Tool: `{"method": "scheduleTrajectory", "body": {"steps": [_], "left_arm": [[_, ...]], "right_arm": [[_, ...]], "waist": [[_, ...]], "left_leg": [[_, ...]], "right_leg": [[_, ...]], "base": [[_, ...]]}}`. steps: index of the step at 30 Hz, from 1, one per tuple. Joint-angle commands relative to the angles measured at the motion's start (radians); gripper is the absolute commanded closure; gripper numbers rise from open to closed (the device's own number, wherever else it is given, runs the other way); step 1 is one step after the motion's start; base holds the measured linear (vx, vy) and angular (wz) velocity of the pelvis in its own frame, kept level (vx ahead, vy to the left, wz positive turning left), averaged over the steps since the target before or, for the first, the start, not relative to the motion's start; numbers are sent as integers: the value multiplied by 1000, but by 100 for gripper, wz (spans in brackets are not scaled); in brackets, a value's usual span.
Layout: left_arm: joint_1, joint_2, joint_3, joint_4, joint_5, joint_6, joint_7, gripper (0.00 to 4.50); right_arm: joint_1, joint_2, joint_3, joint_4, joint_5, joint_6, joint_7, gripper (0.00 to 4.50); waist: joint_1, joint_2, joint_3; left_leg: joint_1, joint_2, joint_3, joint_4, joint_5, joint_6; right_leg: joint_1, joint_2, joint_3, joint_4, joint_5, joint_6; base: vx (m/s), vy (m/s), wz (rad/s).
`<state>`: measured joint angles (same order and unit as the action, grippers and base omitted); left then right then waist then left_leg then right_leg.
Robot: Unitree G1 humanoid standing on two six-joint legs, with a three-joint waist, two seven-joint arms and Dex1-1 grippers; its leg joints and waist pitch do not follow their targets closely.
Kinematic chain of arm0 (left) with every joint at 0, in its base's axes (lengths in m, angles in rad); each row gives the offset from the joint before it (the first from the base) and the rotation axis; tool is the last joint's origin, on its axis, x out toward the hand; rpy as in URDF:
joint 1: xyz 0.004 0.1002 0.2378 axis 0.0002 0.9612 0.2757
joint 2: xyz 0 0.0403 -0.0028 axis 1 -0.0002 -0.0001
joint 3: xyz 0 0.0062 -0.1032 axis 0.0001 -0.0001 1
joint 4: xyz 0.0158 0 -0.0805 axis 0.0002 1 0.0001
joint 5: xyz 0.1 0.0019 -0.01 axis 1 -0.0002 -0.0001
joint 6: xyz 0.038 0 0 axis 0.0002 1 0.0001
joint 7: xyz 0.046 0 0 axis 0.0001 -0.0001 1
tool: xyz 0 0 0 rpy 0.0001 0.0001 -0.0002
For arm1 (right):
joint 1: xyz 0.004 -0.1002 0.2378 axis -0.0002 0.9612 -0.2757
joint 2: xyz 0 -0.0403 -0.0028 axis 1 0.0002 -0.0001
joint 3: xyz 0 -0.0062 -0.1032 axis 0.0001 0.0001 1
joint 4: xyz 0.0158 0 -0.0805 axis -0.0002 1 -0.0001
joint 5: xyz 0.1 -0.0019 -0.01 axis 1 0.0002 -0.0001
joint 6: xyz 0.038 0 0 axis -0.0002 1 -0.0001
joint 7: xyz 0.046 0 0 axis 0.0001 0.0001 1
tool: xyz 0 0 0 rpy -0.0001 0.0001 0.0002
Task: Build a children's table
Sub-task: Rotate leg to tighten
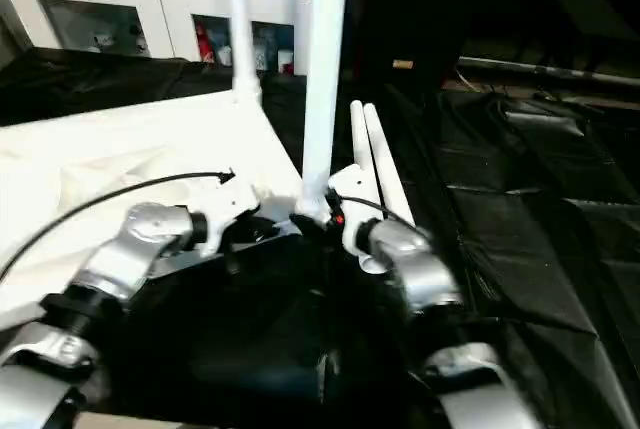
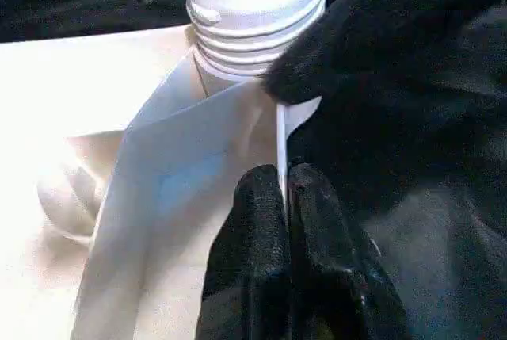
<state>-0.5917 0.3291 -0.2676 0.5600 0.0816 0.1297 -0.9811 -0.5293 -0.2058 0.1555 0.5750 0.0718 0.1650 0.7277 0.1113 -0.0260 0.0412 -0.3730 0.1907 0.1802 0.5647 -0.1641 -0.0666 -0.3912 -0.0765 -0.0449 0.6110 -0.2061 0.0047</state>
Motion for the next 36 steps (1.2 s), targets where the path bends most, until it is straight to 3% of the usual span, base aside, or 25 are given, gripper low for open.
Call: {"method": "scheduleTrajectory", "body": {"steps": [1,7,14,16,24,27,29,33,34,35,36], "left_arm": [[28,27,-16,-50,-46,-37,-130,450],[61,97,-42,-113,-98,-6,-286,450],[60,114,-39,-100,-99,-24,-310,450],[60,117,-36,-98,-98,-28,-308,450],[62,106,-29,-96,-99,-25,-271,450],[44,76,-18,-61,-68,-12,-182,450],[10,28,-4,-3,-29,21,-47,450],[-18,-20,7,39,-7,57,65,450],[-18,-20,7,39,-7,57,65,450],[-50,-115,0,82,24,111,212,450],[-59,-155,-12,91,35,124,253,450]], "right_arm": [[17,-34,36,-67,11,7,112,74],[36,-90,67,-131,31,12,223,74],[46,-106,83,-165,45,31,289,74],[53,-107,93,-175,43,38,304,109],[62,-77,79,-166,57,38,270,165],[46,-22,33,-85,42,29,132,174],[26,49,-31,5,48,56,-33,176],[6,97,-64,69,40,56,-170,176],[6,97,-64,69,40,56,-170,177],[-44,176,-112,175,33,47,-399,177],[-68,207,-125,216,29,39,-479,177]], "waist": [[6,1,-58],[11,4,-61],[16,1,-58],[17,-2,-58],[19,-2,-60],[15,-1,-57],[10,-1,-54],[1,2,-48],[1,-1,-49],[0,3,-49],[-5,8,-43]], "left_leg": [[14,40,-11,-59,-174,32],[14,42,-6,-51,-131,58],[15,43,-7,-55,-185,31],[15,43,-6,-54,-177,29],[12,40,-7,-50,-149,36],[13,39,-8,-53,-179,15],[14,40,-11,-59,-221,-10],[21,39,-14,-64,-293,-42],[19,39,-16,-66,-303,-44],[18,40,-16,-67,-299,-48],[28,38,-14,-68,-336,-64]], "right_leg": [[46,-65,36,-55,3,-218],[40,-61,35,-44,77,-254],[38,-64,36,-51,-26,-242],[37,-65,36,-50,-16,-239],[40,-65,35,-45,17,-242],[36,-67,37,-51,-37,-239],[34,-69,38,-57,-114,-226],[26,-72,41,-72,-238,-196],[30,-73,41,-74,-269,-183],[29,-74,42,-74,-268,-179],[14,-70,44,-82,-316,-177]], "base": [[0,0,0],[0,0,0],[0,0,0],[0,0,0],[0,0,0],[0,0,0],[0,0,0],[0,0,0],[0,0,0],[0,0,0],[0,0,0]]}}
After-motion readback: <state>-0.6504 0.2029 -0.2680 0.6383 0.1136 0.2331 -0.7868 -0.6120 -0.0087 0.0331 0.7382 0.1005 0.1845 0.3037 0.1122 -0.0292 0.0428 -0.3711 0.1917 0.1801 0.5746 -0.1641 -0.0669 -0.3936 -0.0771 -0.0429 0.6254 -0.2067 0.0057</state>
